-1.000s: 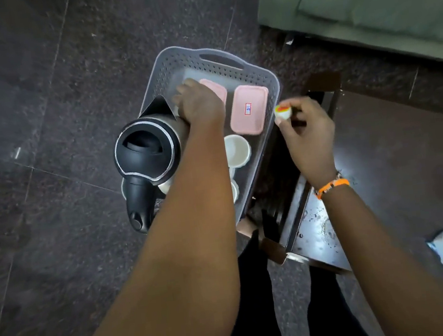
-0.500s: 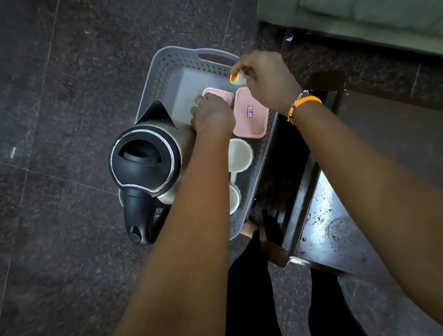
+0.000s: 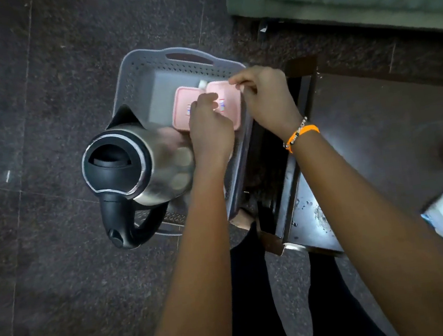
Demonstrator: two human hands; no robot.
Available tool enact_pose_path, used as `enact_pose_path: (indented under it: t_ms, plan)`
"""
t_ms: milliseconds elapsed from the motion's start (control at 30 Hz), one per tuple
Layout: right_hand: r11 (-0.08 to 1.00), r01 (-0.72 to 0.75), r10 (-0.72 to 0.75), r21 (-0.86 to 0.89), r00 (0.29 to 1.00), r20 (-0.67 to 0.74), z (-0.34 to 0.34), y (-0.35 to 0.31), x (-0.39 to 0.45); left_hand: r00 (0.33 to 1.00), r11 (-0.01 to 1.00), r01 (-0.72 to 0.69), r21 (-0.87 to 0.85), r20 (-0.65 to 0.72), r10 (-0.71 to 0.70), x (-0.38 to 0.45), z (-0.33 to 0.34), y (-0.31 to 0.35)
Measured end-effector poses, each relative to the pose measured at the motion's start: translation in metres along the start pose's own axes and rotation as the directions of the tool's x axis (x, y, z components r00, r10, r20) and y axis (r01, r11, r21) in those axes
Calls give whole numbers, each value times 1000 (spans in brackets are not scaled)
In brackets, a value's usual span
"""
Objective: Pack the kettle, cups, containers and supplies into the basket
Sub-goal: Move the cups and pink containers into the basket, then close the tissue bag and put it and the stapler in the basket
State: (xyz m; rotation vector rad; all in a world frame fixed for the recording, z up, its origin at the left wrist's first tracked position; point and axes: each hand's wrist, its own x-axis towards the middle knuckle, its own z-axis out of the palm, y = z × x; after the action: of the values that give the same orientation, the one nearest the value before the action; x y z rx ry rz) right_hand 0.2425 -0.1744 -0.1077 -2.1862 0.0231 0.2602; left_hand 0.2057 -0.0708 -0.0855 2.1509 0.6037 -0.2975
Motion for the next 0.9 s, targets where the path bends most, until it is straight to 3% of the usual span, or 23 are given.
enact_pose_path:
  t_ms: [100, 200, 367, 467, 667, 900]
  plan:
    - [997, -37, 42, 72, 997, -70, -21, 20, -37, 999, 993, -32, -111, 33, 36, -28, 20, 2]
    - [988, -98, 111, 117, 988, -111, -46, 53, -82, 984, 990, -45, -132, 163, 66, -62, 48, -1]
    - [943, -313, 328, 111, 932, -156, -91, 129, -164, 899, 999, -22, 47, 437, -1, -122, 110, -14]
    - [886, -428, 459, 181, 864, -205, -121, 174, -209, 835, 986, -38, 163, 548, -59, -154, 155, -11]
    - [786, -538, 617, 303, 714, -332, -187, 257, -281, 691, 924, -230, 305, 720, -66, -208, 250, 18]
    - [653, -647, 754, 394, 505, -420, -246, 343, -338, 576, 822, -473, 318, 817, 16, -263, 354, 63]
